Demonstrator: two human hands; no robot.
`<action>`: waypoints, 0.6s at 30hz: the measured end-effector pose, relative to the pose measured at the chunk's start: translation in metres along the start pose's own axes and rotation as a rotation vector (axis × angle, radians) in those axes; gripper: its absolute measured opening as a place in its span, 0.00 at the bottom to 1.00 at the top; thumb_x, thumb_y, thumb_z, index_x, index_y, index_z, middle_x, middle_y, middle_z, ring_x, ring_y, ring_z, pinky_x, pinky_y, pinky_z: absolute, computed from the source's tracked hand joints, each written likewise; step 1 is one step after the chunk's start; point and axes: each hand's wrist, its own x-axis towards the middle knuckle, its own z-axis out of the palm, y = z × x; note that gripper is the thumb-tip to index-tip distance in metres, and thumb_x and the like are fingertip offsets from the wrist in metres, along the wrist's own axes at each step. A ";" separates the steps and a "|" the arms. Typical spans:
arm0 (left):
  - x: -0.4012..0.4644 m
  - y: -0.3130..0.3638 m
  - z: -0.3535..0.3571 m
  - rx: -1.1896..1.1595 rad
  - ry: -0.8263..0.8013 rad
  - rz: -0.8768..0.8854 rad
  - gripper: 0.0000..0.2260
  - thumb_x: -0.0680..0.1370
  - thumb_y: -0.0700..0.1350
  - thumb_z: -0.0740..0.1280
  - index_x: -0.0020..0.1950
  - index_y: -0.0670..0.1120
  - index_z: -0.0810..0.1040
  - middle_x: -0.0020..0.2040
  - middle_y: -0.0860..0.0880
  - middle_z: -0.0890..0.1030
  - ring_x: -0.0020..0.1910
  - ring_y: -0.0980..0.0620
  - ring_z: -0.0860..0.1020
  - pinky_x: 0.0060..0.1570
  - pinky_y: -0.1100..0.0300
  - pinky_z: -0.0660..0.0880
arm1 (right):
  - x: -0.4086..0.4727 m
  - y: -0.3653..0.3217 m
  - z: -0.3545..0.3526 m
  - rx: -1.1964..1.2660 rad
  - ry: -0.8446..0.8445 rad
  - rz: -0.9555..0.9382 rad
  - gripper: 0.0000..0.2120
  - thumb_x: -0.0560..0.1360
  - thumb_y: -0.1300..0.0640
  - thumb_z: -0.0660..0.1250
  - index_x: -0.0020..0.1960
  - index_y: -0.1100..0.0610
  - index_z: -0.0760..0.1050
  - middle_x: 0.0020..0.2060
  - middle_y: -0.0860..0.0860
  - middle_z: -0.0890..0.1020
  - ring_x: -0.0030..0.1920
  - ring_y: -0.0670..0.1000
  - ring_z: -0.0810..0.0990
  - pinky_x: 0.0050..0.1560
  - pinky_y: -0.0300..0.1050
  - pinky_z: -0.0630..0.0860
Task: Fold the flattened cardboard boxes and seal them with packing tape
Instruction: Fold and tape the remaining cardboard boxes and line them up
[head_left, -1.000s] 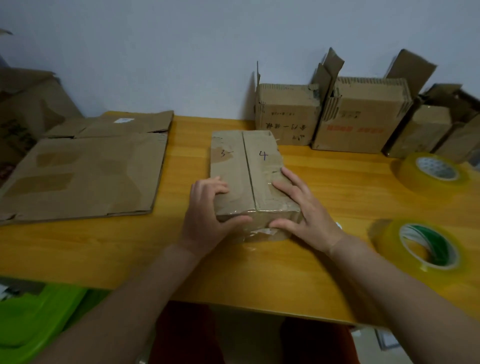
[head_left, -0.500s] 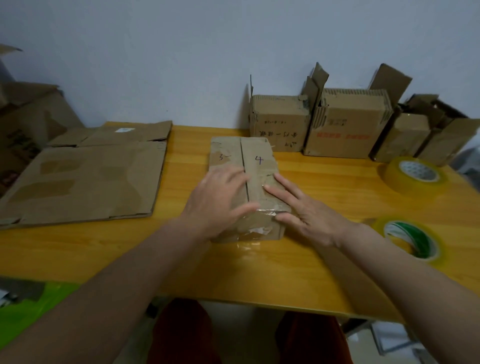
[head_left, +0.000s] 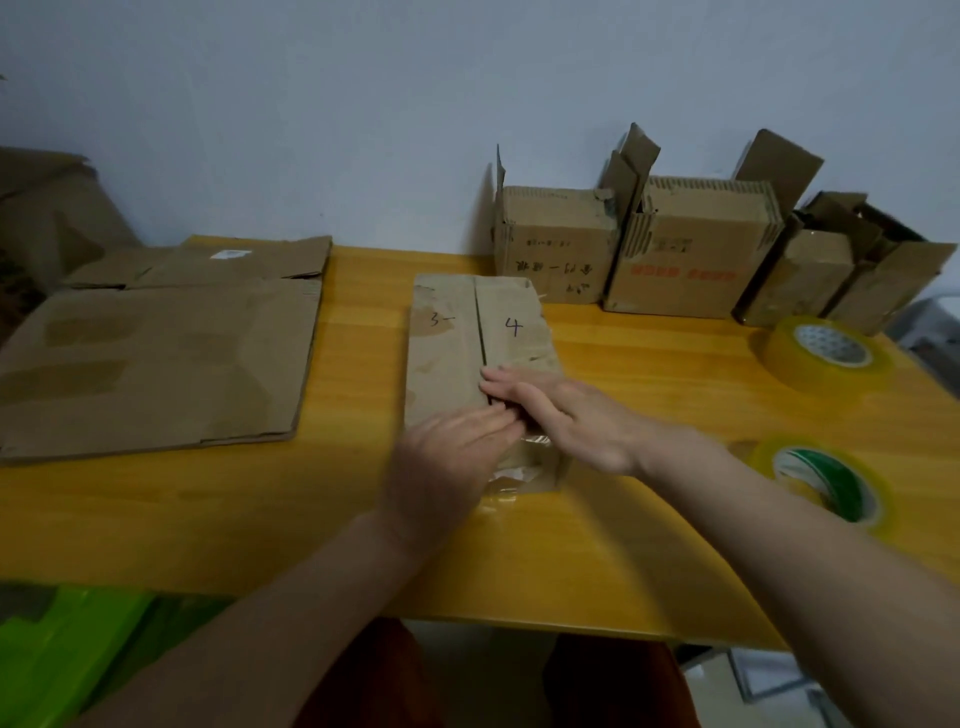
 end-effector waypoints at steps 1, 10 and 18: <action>0.001 0.000 0.000 -0.002 0.014 0.004 0.08 0.78 0.41 0.68 0.51 0.42 0.85 0.52 0.46 0.85 0.52 0.51 0.83 0.49 0.54 0.81 | 0.008 0.002 -0.001 -0.082 0.000 -0.003 0.22 0.84 0.50 0.43 0.76 0.50 0.60 0.75 0.44 0.59 0.75 0.41 0.54 0.75 0.40 0.49; -0.002 -0.003 0.007 -0.074 0.087 -0.004 0.04 0.76 0.38 0.72 0.49 0.43 0.86 0.52 0.48 0.85 0.54 0.53 0.82 0.51 0.57 0.80 | 0.105 0.015 -0.009 -0.455 -0.014 0.128 0.28 0.82 0.42 0.40 0.79 0.52 0.43 0.78 0.50 0.44 0.77 0.47 0.42 0.76 0.46 0.41; -0.001 -0.003 0.007 -0.085 0.088 -0.043 0.04 0.77 0.40 0.71 0.46 0.44 0.87 0.51 0.49 0.85 0.54 0.55 0.82 0.50 0.57 0.80 | 0.175 0.027 -0.021 -0.446 0.112 0.148 0.31 0.80 0.37 0.43 0.77 0.53 0.54 0.74 0.56 0.60 0.74 0.56 0.57 0.73 0.53 0.53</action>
